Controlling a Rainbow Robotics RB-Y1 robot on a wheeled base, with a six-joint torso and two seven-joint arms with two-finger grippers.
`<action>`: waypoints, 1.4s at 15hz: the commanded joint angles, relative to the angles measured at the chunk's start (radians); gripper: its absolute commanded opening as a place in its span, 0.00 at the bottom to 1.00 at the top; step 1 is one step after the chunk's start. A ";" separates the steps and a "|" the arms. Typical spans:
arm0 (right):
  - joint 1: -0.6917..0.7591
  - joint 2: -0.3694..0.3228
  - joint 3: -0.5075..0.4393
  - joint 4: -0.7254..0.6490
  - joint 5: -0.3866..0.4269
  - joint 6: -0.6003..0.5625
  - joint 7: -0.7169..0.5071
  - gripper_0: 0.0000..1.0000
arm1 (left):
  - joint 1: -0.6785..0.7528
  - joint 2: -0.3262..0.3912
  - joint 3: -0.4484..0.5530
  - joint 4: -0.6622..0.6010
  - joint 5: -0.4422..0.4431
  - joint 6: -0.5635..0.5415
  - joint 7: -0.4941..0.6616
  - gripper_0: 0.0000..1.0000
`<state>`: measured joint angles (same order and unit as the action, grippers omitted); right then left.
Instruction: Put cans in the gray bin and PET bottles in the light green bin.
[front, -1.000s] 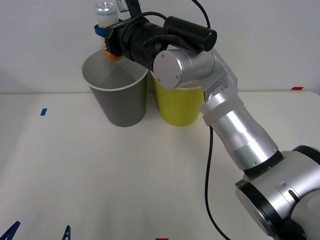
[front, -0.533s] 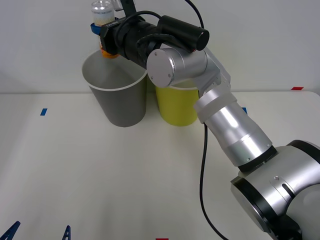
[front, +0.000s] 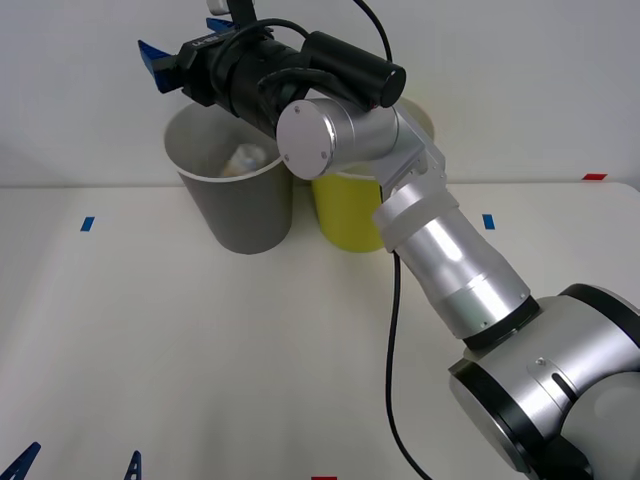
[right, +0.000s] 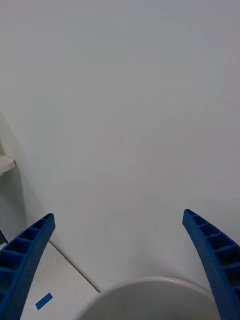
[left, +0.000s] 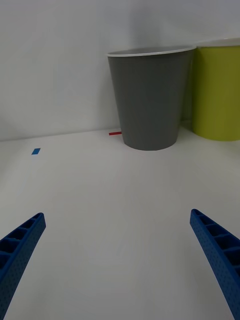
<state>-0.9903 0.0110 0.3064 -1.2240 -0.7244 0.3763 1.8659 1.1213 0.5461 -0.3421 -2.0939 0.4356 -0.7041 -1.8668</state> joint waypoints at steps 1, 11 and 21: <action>0.001 0.004 -0.004 0.000 0.017 -0.010 0.016 1.00 | 0.000 0.000 0.000 0.000 0.000 0.000 0.000 1.00; 0.070 -0.049 -0.153 -0.407 0.063 0.507 -0.073 1.00 | 0.000 0.000 0.000 0.000 0.000 0.000 0.000 1.00; 0.433 -0.207 -0.156 -1.091 0.361 0.802 -0.447 1.00 | 0.000 0.000 0.000 0.000 0.000 0.000 0.000 1.00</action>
<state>-0.6160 -0.1726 0.1492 -2.2344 -0.4393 1.1465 1.4744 1.1213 0.5461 -0.3421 -2.0939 0.4356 -0.7041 -1.8668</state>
